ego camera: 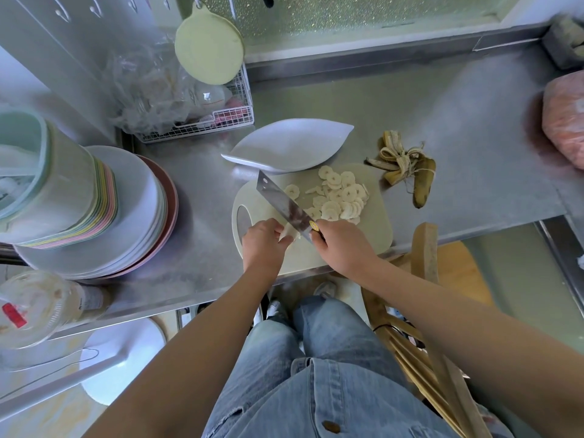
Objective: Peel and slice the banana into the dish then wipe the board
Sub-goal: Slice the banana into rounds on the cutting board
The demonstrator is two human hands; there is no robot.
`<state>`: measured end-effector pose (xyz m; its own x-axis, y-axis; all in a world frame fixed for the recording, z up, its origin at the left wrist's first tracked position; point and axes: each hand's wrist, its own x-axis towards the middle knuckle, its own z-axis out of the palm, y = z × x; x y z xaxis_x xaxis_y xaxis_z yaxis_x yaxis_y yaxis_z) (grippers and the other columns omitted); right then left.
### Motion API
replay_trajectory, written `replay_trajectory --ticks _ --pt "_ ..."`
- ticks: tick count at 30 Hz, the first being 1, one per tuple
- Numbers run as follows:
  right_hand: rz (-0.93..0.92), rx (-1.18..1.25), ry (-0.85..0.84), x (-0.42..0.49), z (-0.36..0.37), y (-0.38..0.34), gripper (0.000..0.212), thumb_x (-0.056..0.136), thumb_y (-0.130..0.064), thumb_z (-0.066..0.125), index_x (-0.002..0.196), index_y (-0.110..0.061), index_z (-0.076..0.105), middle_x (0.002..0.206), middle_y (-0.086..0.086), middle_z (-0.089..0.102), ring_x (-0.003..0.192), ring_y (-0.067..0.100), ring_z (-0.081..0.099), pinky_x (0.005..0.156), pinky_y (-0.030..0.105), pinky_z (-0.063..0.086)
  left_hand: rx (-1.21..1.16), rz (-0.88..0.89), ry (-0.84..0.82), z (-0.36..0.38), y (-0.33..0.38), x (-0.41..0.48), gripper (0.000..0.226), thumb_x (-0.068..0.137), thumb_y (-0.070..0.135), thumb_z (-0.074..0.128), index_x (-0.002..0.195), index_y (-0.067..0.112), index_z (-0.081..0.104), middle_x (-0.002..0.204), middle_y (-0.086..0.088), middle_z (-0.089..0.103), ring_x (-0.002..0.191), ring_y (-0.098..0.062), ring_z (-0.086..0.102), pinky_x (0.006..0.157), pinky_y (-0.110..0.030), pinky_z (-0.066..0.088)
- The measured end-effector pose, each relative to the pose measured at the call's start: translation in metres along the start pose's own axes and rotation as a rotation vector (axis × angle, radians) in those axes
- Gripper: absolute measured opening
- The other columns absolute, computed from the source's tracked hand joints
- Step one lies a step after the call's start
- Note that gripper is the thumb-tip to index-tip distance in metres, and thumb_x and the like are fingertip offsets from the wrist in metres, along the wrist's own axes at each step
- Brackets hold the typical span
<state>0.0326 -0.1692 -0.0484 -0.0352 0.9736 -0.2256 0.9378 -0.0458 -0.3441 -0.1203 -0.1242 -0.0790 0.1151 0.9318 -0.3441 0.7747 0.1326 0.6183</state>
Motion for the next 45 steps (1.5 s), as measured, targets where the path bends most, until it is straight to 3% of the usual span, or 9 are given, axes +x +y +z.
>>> replay_trajectory --ticks 5,8,12,20,27,31,36,42,45 --pt "0.009 -0.039 0.003 -0.001 0.004 -0.002 0.024 0.099 -0.025 0.038 0.082 -0.011 0.045 0.067 0.004 0.043 0.062 0.025 0.043 0.056 0.031 0.027 -0.003 -0.008 -0.008 0.001 -0.001 0.001 0.018 0.08 0.023 0.073 0.096 0.013 0.071 0.094 -0.001 0.073 0.089 -0.019 0.066 0.087 -0.035 0.052" --pt "0.02 -0.045 0.002 0.002 0.008 -0.005 0.028 0.099 -0.025 0.038 0.094 -0.004 0.056 0.074 0.01 0.054 0.07 0.029 0.054 0.058 0.03 0.029 -0.007 -0.018 -0.004 0.001 -0.001 0.002 0.019 0.081 0.023 0.073 0.096 0.013 0.071 0.094 0.0 0.073 0.089 -0.019 0.066 0.087 -0.035 0.052" --pt "0.035 0.003 -0.011 0.002 0.016 -0.005 0.028 0.099 -0.023 0.039 0.097 -0.003 0.057 0.082 0.016 0.062 0.077 0.032 0.059 0.061 0.031 0.029 -0.005 -0.018 -0.004 0.0 0.0 0.002 0.018 0.081 0.022 0.074 0.096 0.012 0.072 0.093 -0.001 0.072 0.087 -0.02 0.066 0.086 -0.034 0.053" --pt "0.041 0.029 -0.019 0.002 0.017 0.003 0.025 0.098 -0.023 0.041 0.087 -0.005 0.055 0.067 0.009 0.05 0.064 0.029 0.048 0.058 0.031 0.027 -0.006 -0.007 -0.016 0.001 -0.001 0.002 0.018 0.081 0.021 0.074 0.096 0.012 0.07 0.093 -0.002 0.071 0.086 -0.02 0.065 0.084 -0.035 0.053" --pt "0.172 0.066 0.008 -0.011 0.006 0.034 0.029 0.1 -0.027 0.039 0.074 -0.015 0.041 0.056 -0.005 0.035 0.057 0.019 0.04 0.053 0.03 0.022 0.022 0.0 -0.021 0.0 -0.002 0.003 0.02 0.081 0.025 0.076 0.095 0.013 0.069 0.093 0.0 0.071 0.084 -0.018 0.065 0.084 -0.033 0.053" --pt "0.235 0.07 0.014 -0.016 0.004 0.044 0.032 0.1 -0.027 0.039 0.071 -0.016 0.04 0.056 -0.004 0.036 0.055 0.018 0.039 0.047 0.029 0.018 0.036 -0.001 -0.018 0.0 -0.001 0.003 0.019 0.082 0.028 0.074 0.093 0.014 0.068 0.09 0.001 0.071 0.081 -0.017 0.065 0.08 -0.032 0.054" --pt "0.133 0.153 0.033 -0.018 -0.002 0.034 0.041 0.099 -0.025 0.042 0.061 -0.028 0.026 0.051 -0.006 0.033 0.047 0.008 0.032 0.046 0.026 0.018 0.045 0.028 -0.02 0.001 -0.004 0.004 0.02 0.084 0.03 0.072 0.094 0.013 0.068 0.092 0.001 0.072 0.084 -0.017 0.066 0.083 -0.034 0.054" --pt "0.107 0.116 0.011 -0.011 0.01 0.022 0.029 0.097 -0.024 0.043 0.07 -0.015 0.035 0.055 -0.007 0.028 0.055 0.022 0.035 0.055 0.032 0.023 0.045 0.035 -0.007 0.001 -0.004 0.003 0.02 0.083 0.027 0.073 0.096 0.012 0.069 0.094 0.001 0.072 0.085 -0.017 0.066 0.084 -0.034 0.054" --pt "0.167 0.105 0.035 -0.012 0.013 0.032 0.026 0.098 -0.026 0.041 0.075 -0.015 0.038 0.055 -0.006 0.032 0.056 0.022 0.039 0.05 0.032 0.021 0.043 0.028 -0.002 0.001 -0.004 0.003 0.018 0.083 0.027 0.073 0.093 0.013 0.069 0.091 0.002 0.071 0.081 -0.016 0.065 0.081 -0.033 0.055"
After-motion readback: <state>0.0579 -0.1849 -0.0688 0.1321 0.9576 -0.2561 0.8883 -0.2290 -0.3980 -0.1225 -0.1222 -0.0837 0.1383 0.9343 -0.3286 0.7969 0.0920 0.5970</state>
